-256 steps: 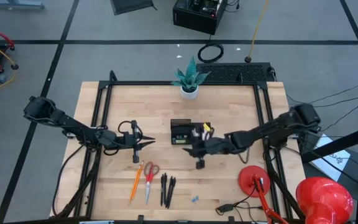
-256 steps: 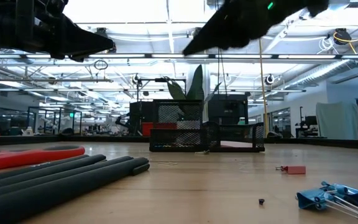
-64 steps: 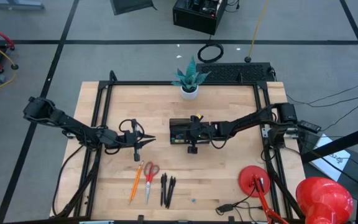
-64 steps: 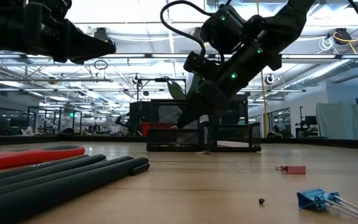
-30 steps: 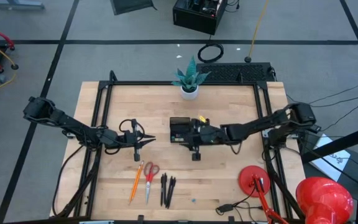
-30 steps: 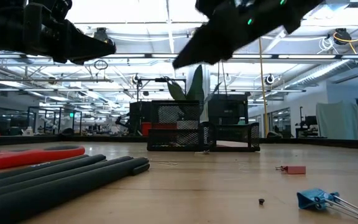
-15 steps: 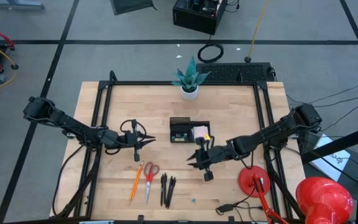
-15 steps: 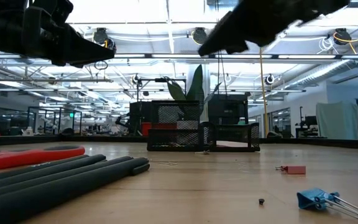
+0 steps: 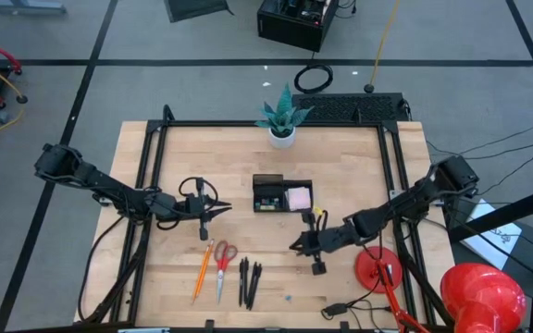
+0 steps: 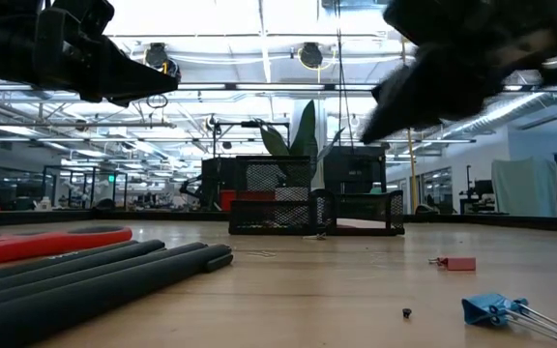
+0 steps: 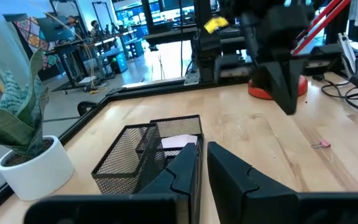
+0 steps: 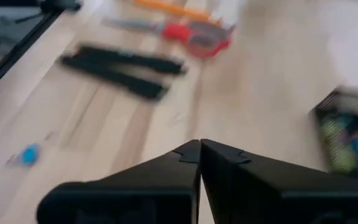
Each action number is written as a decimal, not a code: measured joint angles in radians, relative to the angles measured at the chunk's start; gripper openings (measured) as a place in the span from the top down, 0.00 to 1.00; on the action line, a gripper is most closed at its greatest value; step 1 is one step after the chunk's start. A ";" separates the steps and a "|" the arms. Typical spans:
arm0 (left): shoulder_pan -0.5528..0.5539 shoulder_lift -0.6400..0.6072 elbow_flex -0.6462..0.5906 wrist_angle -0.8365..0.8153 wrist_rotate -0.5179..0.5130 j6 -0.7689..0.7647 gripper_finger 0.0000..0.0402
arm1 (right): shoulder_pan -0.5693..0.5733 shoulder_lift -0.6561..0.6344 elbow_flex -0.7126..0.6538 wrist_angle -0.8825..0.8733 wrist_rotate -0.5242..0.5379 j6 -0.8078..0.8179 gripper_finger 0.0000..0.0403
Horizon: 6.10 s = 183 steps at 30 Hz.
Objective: Pick and place office supplies into organizer
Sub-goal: Put the pink binder clip into the black desk organizer
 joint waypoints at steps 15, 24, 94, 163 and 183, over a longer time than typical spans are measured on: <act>0.000 0.000 0.000 0.002 0.000 0.000 0.88 | 0.180 0.154 0.014 0.273 -0.049 0.165 0.94; 0.000 0.000 0.000 0.001 0.000 -0.005 0.88 | 0.199 0.257 0.055 0.194 -0.003 0.134 0.94; 0.000 0.000 0.000 -0.014 0.001 -0.004 0.88 | 0.106 0.213 0.055 -0.120 0.022 0.417 1.00; 0.000 0.000 0.000 -0.014 0.000 -0.005 0.88 | 0.231 0.253 0.055 -0.185 0.383 0.710 0.61; 0.000 0.000 0.000 -0.014 0.000 -0.004 0.88 | 0.222 0.252 0.055 -0.176 0.360 0.593 0.96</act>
